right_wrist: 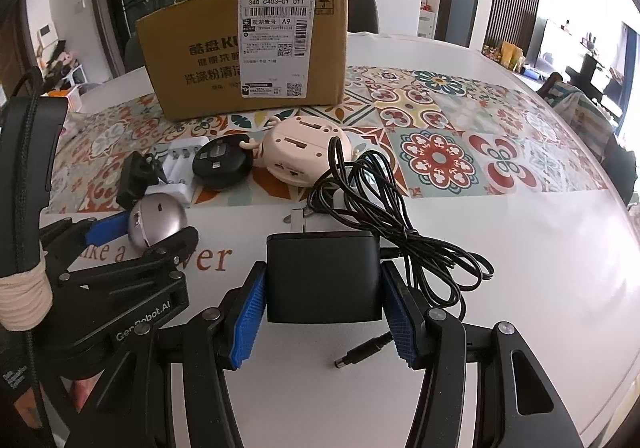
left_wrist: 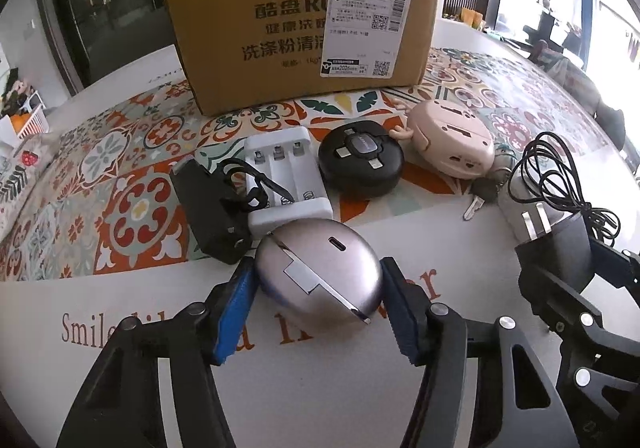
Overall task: Organize rigid objects
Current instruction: 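Close the left gripper on the silver egg-shaped device and lift it, then carry the silver egg and black adapter over the box and release both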
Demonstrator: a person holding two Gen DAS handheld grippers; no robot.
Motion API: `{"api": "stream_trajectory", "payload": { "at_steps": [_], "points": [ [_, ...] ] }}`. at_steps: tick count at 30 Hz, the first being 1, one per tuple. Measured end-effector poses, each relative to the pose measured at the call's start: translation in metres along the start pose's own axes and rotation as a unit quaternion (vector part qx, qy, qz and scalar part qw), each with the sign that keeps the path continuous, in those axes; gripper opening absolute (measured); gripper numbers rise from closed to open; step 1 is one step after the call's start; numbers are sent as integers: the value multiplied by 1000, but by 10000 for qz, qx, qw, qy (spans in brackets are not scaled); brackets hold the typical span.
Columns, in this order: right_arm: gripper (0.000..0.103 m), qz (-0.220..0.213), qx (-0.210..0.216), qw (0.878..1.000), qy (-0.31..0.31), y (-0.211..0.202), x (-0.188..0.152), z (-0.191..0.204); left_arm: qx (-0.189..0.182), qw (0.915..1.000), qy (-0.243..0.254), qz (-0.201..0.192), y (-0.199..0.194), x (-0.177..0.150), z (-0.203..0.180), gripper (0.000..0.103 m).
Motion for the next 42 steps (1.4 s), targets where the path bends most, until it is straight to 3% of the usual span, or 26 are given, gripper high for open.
{"api": "stream_trajectory", "payload": {
  "at_steps": [16,28,42],
  "points": [
    [55,-189,86,9996,-196,-31,17,7,5,9997,-232,-123,-43,7,13,60],
    [55,-638,203,9969,-414,-68,50,8,188,9972,-392,-612,-99,37,19,60],
    [55,-1324,387,9885,-617,-109,103,10,422,9886,-545,-1341,-158,86,27,60]
  ]
}}
Point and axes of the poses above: each gripper's, at about its wrist camera, not at the fingertips, and y roughly the way its jaws point, z to its left, x to its top, the point moved 3 cm from there along y, roughly the way its jaws point, and after that the axes turned 5 degrees about -y, right-handed, at the moved point
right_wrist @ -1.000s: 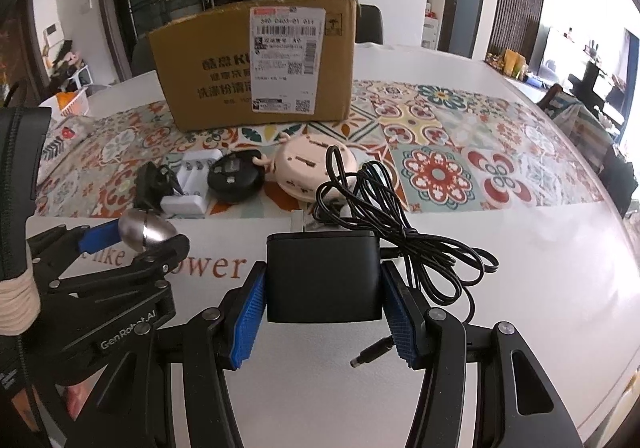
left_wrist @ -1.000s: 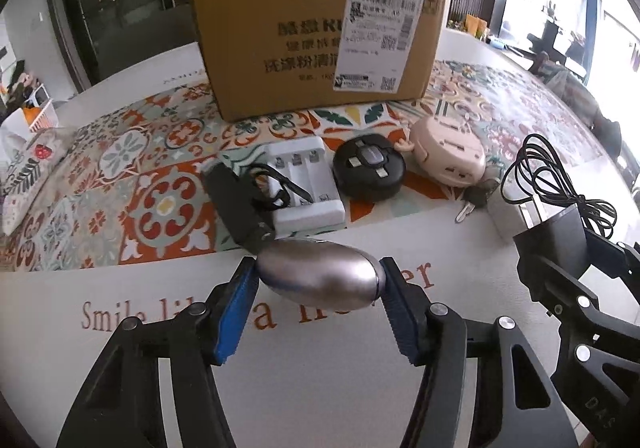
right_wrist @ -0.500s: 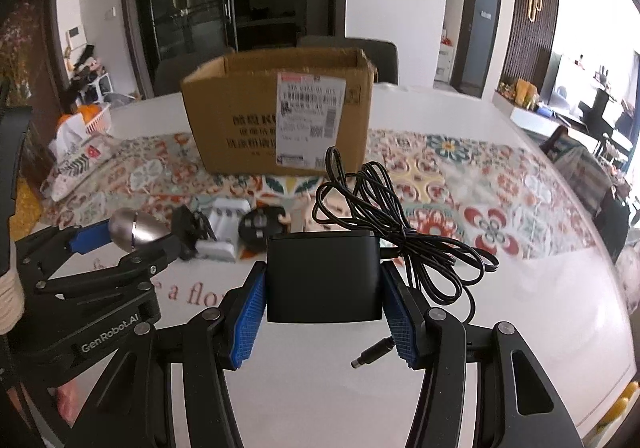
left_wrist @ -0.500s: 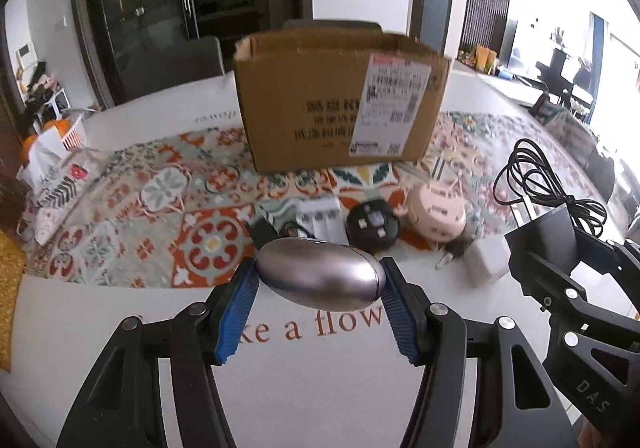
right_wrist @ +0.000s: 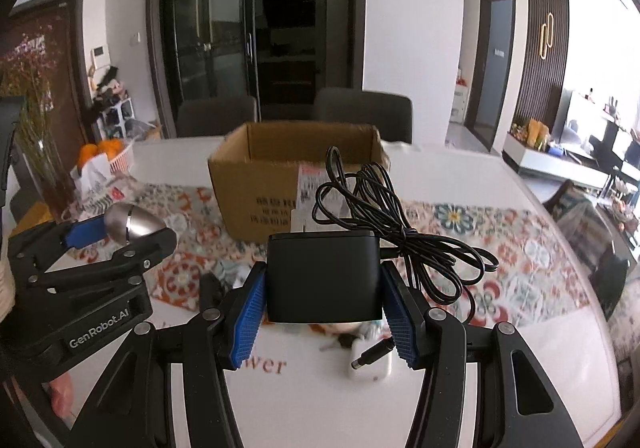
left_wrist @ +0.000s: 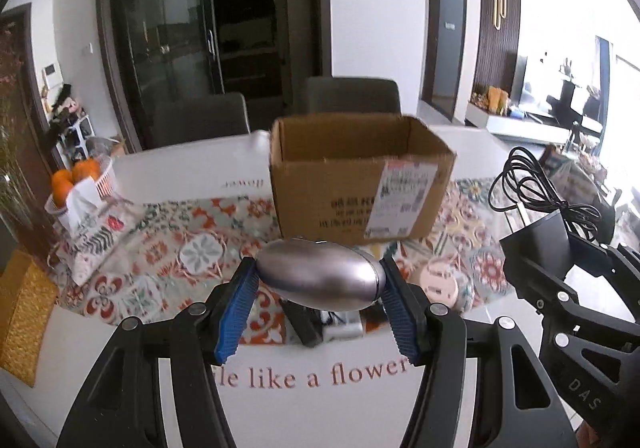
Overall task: Organize rigid objects
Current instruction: 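Carry the silver egg and black adapter over the box and release both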
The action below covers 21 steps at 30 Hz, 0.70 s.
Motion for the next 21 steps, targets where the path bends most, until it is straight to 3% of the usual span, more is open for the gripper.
{"api": "stream_trajectory", "payload": {
  "at_steps": [12,21],
  "points": [
    [55,-395,164,9991,-22,9,56,-7,-230,9994,-183,-202,5,53,4,60],
    [55,-369,340,9987,-2,41,98,-16,-236,9992,-84,-308,30,97,5,60]
  ]
}}
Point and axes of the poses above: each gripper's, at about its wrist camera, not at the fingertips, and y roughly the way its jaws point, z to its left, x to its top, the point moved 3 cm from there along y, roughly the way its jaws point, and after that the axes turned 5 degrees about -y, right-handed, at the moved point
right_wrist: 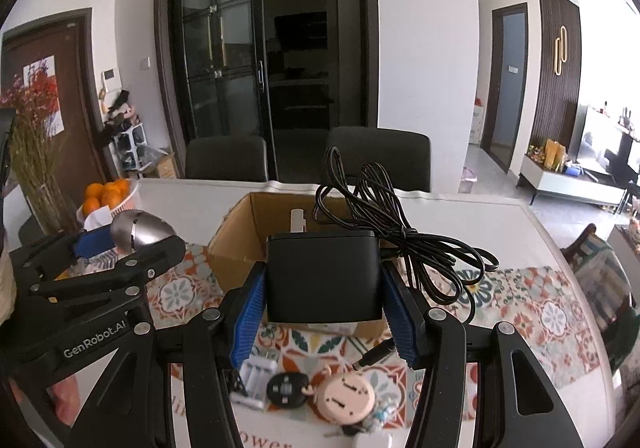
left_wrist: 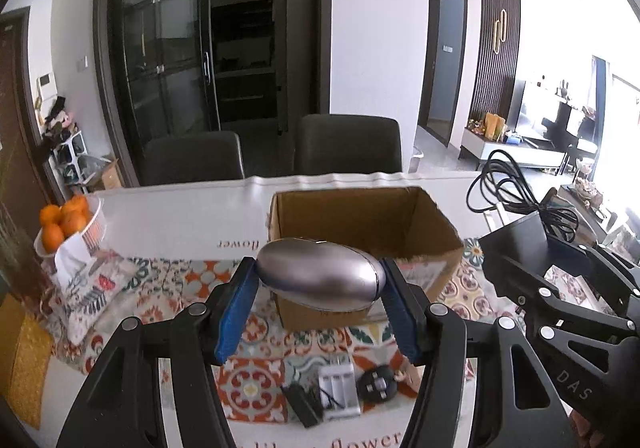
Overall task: Organize rigid objects
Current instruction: 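Carry the silver egg and black adapter over the box and release both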
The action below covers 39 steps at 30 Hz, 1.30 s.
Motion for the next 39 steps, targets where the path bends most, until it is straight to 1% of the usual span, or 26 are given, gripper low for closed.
{"api": "stream_trajectory", "payload": {
  "at_steps": [5,13,19,23,25,32,35,39],
  "points": [
    [55,148,102,9998,10,23,16,-6,-61,10000,-30,41,18,18,-1,60],
    [55,372,228,9990,-37,59,38,-17,-243,9990,-101,357,58,44,-2,60],
    [55,630,280,9975,-120,87,48,-20,-197,9982,34,568,82,55,-4,60],
    [55,888,326,9954,-170,107,47,-22,-99,9973,154,716,100,59,-5,60],
    [55,1025,369,9938,-217,117,46,-23,-148,9958,151,895,113,60,-6,60],
    [55,1525,526,9863,-341,154,42,-24,-90,9887,238,1477,151,56,-5,60],
    [55,1744,595,9822,-353,169,41,-24,-59,9860,277,1644,161,53,-5,60],
    [55,1890,642,9792,-354,179,36,-24,-3,9814,296,1895,171,47,-7,60]
  ]
}}
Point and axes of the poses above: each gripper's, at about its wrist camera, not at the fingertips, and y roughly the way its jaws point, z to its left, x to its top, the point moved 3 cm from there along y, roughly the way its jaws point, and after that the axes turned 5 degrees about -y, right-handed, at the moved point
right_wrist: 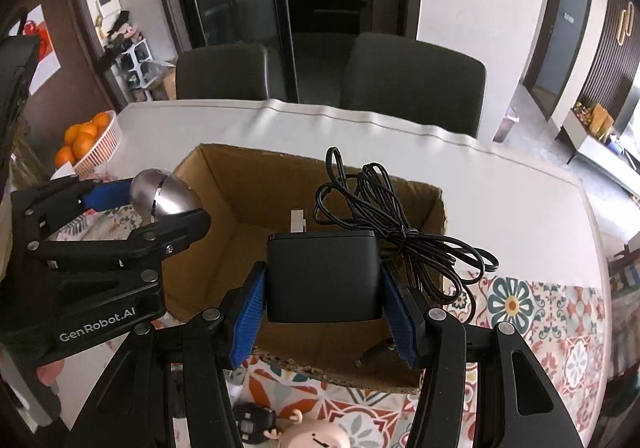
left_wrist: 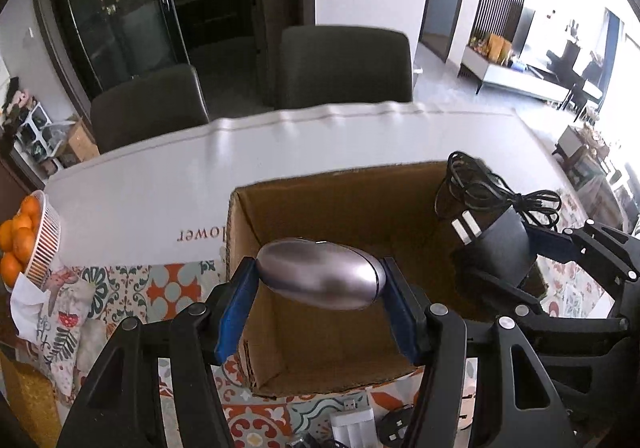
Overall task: Organize rigid objects
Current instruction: 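Carry the silver egg and black adapter over the box and release both, then withdraw both tools from the box back toward the remaining items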
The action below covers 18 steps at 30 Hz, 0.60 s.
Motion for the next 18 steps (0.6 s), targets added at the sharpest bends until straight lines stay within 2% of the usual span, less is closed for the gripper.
{"api": "stream_trajectory", "payload": {
  "at_steps": [4,7,14,17,18],
  "points": [
    [55,54,58,10000,15,6,-2,0,141,9999,25,22,3,-1,1,64],
    [55,44,46,10000,30,6,-3,-1,279,9996,42,-78,0,0,5,74],
    [55,70,84,9999,-21,8,-2,0,710,9969,-67,-339,-14,-3,17,87],
    [59,39,20,10000,-55,6,-1,1,810,9956,-154,-452,-21,-6,23,90],
    [65,-46,-76,9999,-87,2,0,2,889,9946,-194,-498,-24,-7,25,90]
  ]
}}
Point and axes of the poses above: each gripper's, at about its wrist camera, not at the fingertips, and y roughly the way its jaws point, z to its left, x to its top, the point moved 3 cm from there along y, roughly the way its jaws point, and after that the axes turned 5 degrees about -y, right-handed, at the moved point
